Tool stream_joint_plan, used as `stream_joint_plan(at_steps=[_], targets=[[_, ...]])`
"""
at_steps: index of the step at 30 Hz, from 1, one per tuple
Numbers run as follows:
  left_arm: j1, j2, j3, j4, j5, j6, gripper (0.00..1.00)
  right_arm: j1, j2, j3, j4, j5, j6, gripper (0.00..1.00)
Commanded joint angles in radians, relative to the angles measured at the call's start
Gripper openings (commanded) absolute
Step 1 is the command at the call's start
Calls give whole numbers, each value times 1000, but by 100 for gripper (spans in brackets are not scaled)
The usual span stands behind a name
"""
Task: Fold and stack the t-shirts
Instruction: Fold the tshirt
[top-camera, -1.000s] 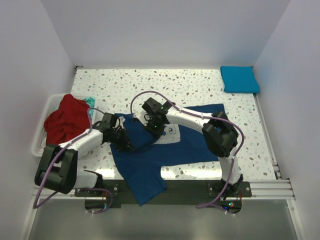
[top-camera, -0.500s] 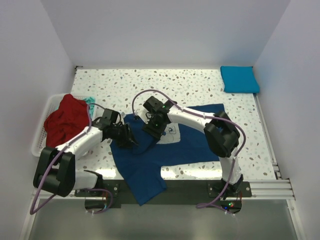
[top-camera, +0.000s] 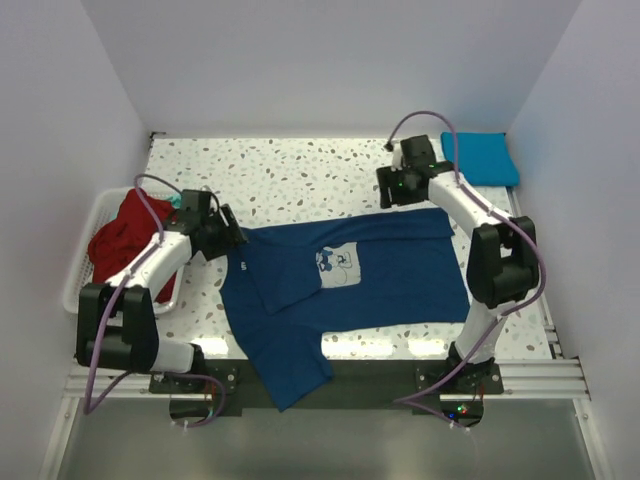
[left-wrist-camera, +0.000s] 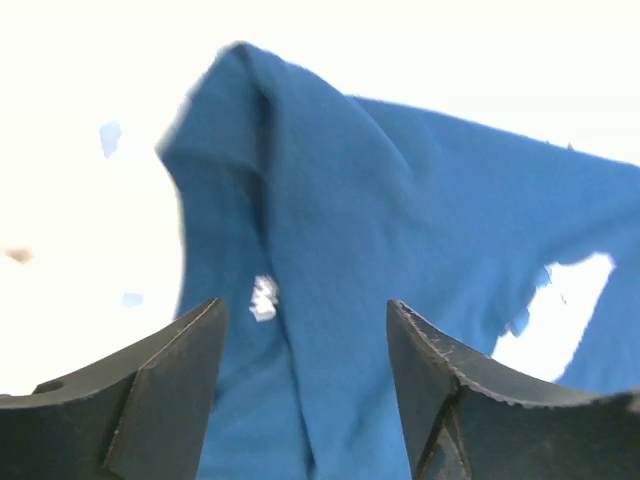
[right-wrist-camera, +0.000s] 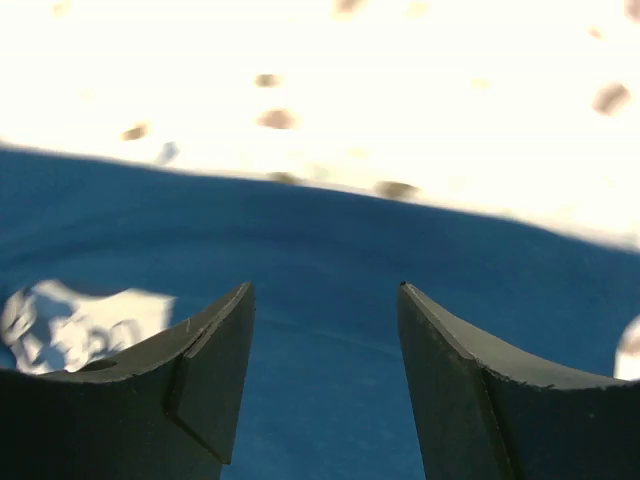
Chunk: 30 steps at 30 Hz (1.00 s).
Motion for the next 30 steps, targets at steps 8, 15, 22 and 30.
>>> stream_joint_plan(at_steps=[8,15,22,30], targets=[[37,249,166,178,-96,59,52,-266,3,-93,148,34,276,60],[37,327,197,199,-79,51,43,-336,35,-117,188,14,301,60],[37,349,200,202,-78,51,26,-368,70,-151,230,4,315,60],[89,347,229,179,-119,60,1,-415,131,-174,251,-30,321,59]])
